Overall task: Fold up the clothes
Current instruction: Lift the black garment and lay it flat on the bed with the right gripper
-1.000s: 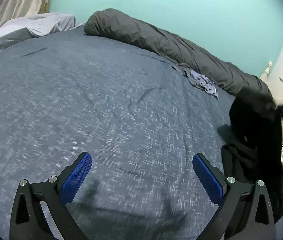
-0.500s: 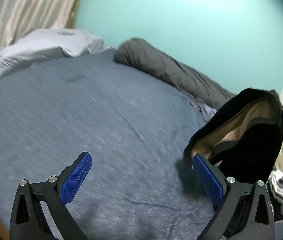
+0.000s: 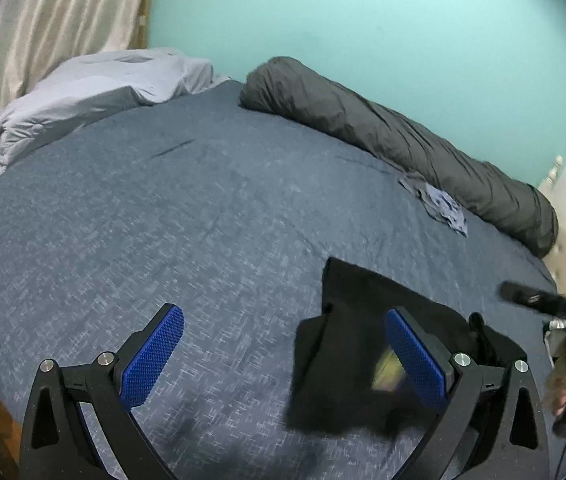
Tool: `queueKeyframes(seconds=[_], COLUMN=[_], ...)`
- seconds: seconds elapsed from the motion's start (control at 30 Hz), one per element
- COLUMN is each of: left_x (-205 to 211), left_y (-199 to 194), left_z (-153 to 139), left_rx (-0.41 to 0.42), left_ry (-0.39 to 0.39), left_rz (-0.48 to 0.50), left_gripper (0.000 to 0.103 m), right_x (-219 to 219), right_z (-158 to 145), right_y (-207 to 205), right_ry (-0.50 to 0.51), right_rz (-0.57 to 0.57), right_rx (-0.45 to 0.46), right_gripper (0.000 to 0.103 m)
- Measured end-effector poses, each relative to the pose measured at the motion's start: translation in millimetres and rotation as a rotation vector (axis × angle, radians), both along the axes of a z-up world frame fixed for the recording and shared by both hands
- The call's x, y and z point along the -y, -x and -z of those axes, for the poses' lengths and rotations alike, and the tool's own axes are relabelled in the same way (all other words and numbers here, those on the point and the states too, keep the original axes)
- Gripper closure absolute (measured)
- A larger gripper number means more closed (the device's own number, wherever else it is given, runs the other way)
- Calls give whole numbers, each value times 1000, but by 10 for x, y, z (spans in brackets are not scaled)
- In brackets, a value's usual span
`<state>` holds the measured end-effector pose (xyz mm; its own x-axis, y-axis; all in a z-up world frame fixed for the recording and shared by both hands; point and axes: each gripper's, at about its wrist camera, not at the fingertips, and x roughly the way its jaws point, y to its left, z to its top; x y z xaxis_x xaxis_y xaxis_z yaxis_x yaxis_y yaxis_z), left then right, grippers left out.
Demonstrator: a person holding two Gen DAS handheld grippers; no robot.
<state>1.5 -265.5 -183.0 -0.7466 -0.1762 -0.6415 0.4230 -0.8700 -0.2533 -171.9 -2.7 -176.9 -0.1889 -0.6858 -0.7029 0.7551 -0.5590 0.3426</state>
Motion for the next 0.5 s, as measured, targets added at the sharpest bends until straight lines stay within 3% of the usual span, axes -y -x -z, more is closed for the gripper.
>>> queueKeyframes(seconds=[0.2,0.5], left_x=[-130,-425], left_y=[134,317], left_z=[82,122], left_rx=[37,51], left_ry=[-3,-14], left_rz=[54,120], left_gripper=[0,0], right_x=[-1144,-2740], right_z=[10,406], right_y=[116,322], right_ry=[1,-56], right_rz=[171,492], right_rx=[-13,63], right_gripper=[41,41])
